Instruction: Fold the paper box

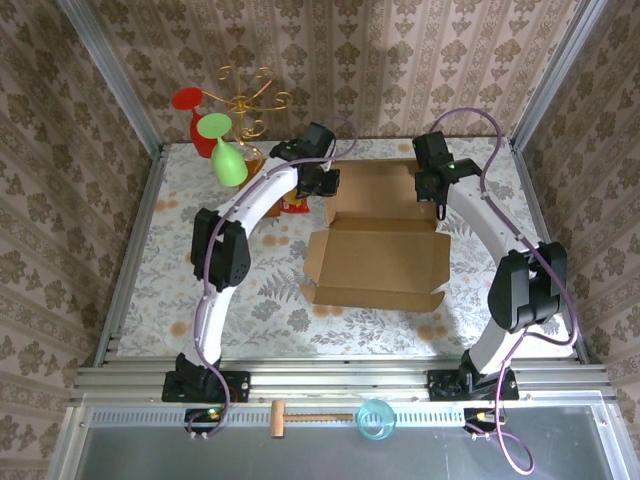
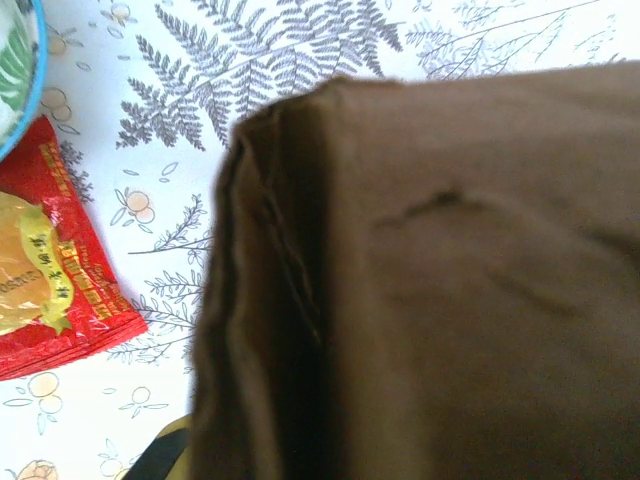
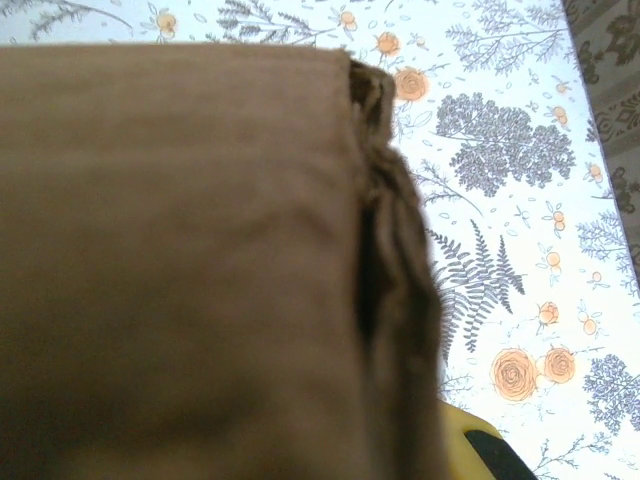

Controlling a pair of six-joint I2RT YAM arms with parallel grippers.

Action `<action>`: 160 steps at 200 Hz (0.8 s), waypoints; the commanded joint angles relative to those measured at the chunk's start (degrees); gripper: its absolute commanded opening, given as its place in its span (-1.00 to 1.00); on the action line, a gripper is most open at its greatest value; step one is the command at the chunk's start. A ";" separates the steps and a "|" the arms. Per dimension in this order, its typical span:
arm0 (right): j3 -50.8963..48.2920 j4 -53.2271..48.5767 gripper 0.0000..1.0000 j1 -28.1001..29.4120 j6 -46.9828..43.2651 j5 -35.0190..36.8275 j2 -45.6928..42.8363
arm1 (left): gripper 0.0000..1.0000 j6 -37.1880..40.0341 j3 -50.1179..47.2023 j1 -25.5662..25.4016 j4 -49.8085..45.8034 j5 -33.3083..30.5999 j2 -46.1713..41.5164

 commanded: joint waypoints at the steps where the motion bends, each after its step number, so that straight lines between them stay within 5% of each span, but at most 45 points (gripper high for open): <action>1: -0.41 -2.21 -1.00 0.21 -1.95 -3.28 1.25 | -0.71 -0.97 -1.89 -0.85 4.24 2.04 1.06; 160: -1.01 -2.87 -1.00 -0.14 -2.65 -5.72 5.25 | -0.24 -4.72 -15.14 -0.94 11.55 4.30 -1.79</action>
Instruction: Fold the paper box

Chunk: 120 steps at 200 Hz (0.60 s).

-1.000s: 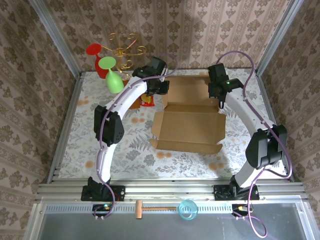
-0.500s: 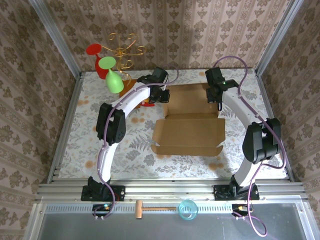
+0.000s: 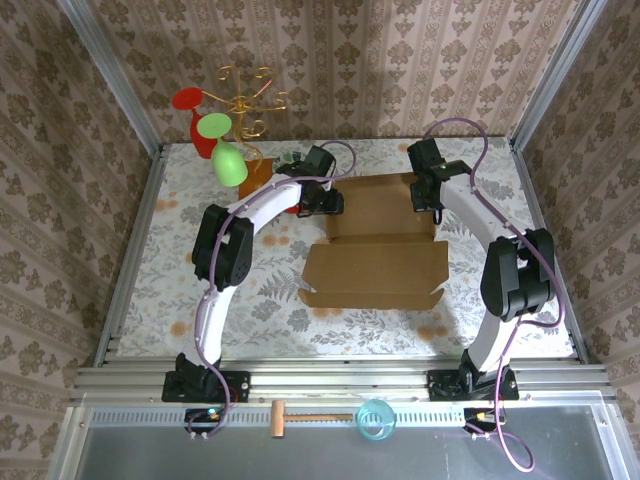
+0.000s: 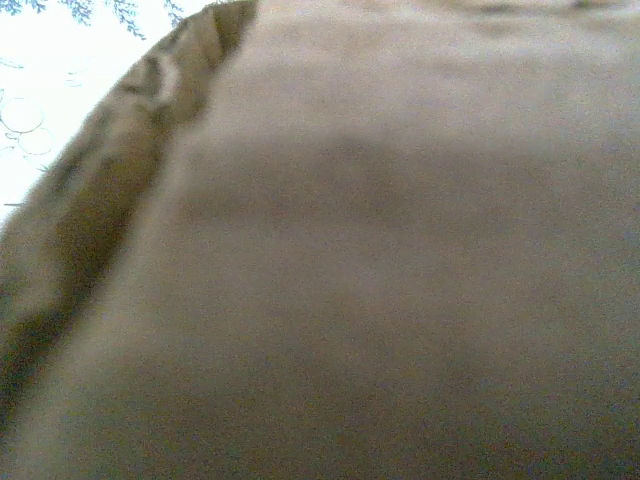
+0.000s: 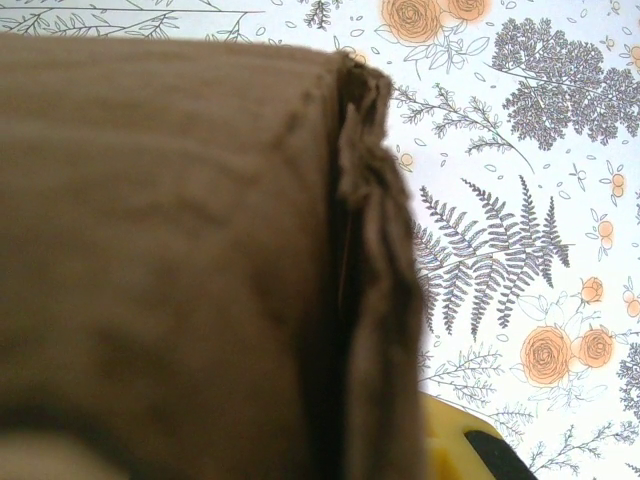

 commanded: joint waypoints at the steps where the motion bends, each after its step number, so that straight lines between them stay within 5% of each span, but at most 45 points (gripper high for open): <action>1: -0.65 -0.90 -1.00 0.25 -0.88 -2.89 0.70 | -0.24 -0.50 -1.59 -0.94 -0.62 0.20 -2.18; 69: -0.36 -1.04 -1.00 -0.06 -0.53 -3.55 1.29 | -0.45 0.26 -5.27 -1.89 0.01 -4.05 -3.47; 109: 0.08 -1.73 -1.00 -0.11 -0.27 -3.35 1.74 | -1.00 1.00 -5.45 -3.09 -2.26 -10.38 -3.31; 120: 0.38 -2.07 -1.00 -0.10 -0.20 -3.11 1.93 | -1.00 0.71 -5.28 -3.38 -3.11 -12.28 -3.09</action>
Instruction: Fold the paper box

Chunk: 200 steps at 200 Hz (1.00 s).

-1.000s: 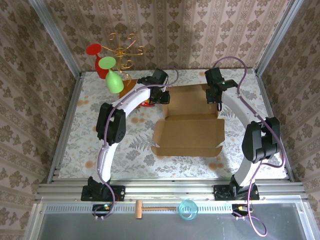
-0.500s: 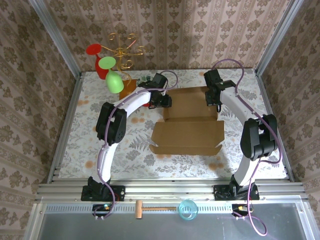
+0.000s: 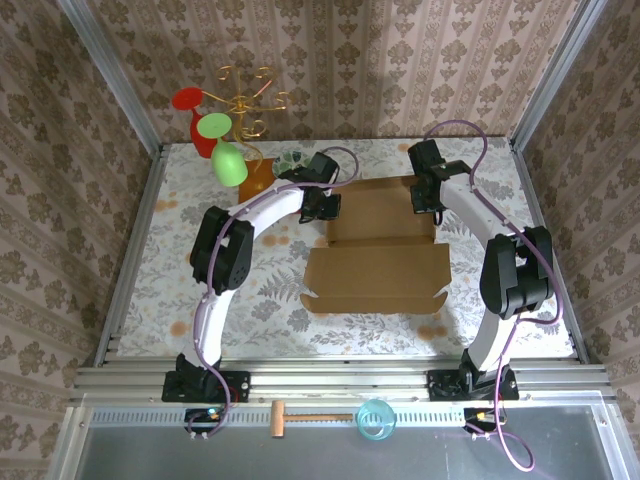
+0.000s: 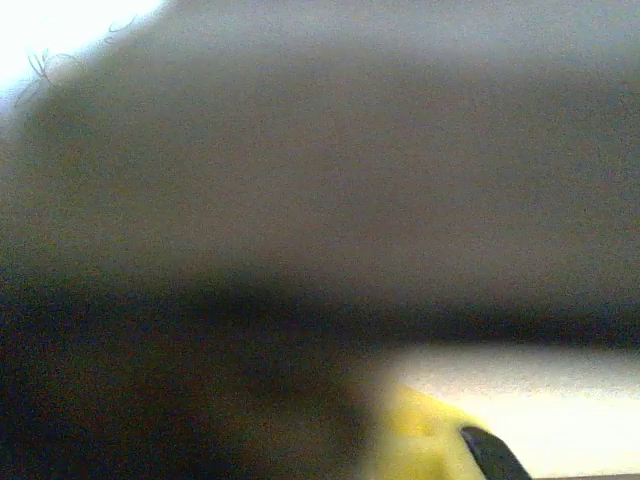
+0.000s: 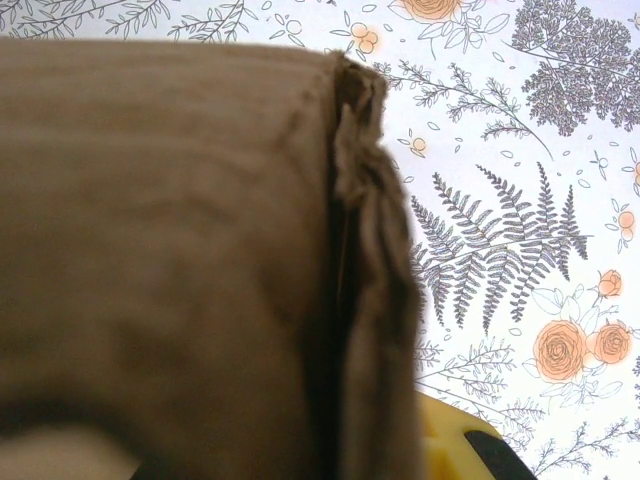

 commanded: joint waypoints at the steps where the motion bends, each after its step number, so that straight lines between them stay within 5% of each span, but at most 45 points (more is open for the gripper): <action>1: 0.44 -1.47 -1.00 0.42 0.01 -1.76 1.06 | -1.00 1.11 -0.81 -1.53 -4.22 -5.80 -0.79; 47: 0.94 -2.14 -1.00 0.58 0.36 -1.43 1.45 | -1.00 0.05 0.05 -2.07 -4.13 -6.87 -1.43; 73: 0.97 -2.05 -1.00 0.55 0.10 -1.48 1.54 | -0.33 -0.98 1.37 -2.25 -4.25 -5.35 -2.82; 98: 1.03 -1.85 -1.00 0.43 -0.15 -1.58 1.72 | -0.01 -2.43 1.45 -2.24 -3.58 -2.99 -5.60; 200: 1.45 -1.99 -1.00 -0.47 -0.46 -2.63 2.28 | 0.10 -3.03 -5.61 -1.11 -4.99 -1.35 -9.70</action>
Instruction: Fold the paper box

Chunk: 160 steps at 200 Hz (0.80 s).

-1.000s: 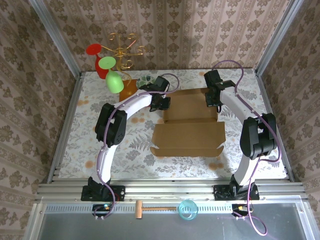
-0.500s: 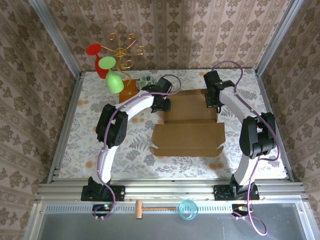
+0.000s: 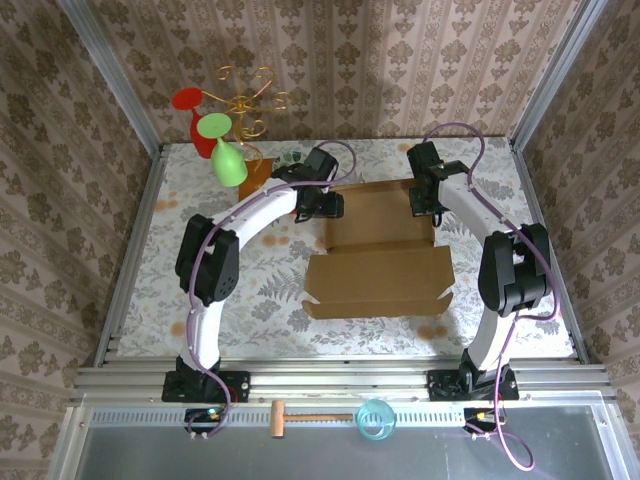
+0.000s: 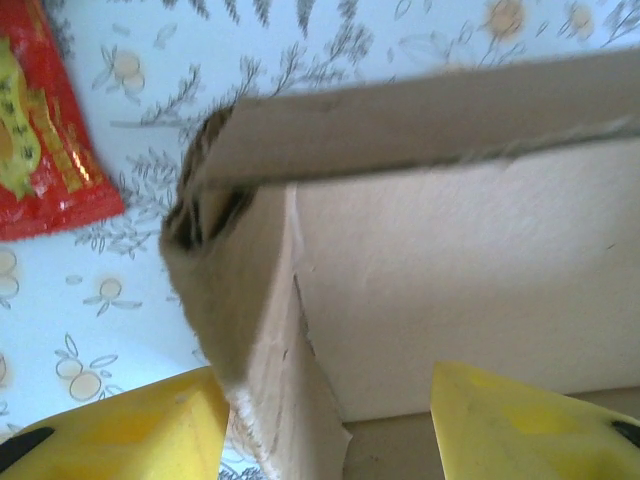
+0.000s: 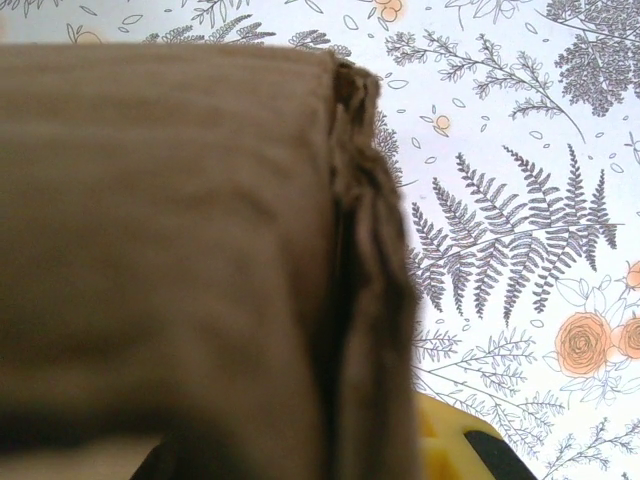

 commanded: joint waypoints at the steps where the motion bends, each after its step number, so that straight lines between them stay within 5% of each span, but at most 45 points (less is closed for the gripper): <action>1: 1.43 -1.01 -1.00 -0.23 -0.41 -0.94 1.00 | 0.10 -0.60 -2.06 0.20 -1.26 -0.13 -1.28; 68: 2.45 -2.05 -1.00 -0.25 -0.93 -1.38 1.53 | -0.41 -0.60 -4.70 -0.18 1.61 -3.24 1.35; 92: 2.44 -2.57 -1.00 -0.25 -1.10 -1.30 1.92 | -0.99 -0.39 -2.95 -0.96 0.96 -4.15 2.27; 160: 5.56 -7.13 -1.00 0.05 -0.66 5.85 4.46 | -1.00 -0.42 -1.62 -1.65 0.72 -8.17 -0.76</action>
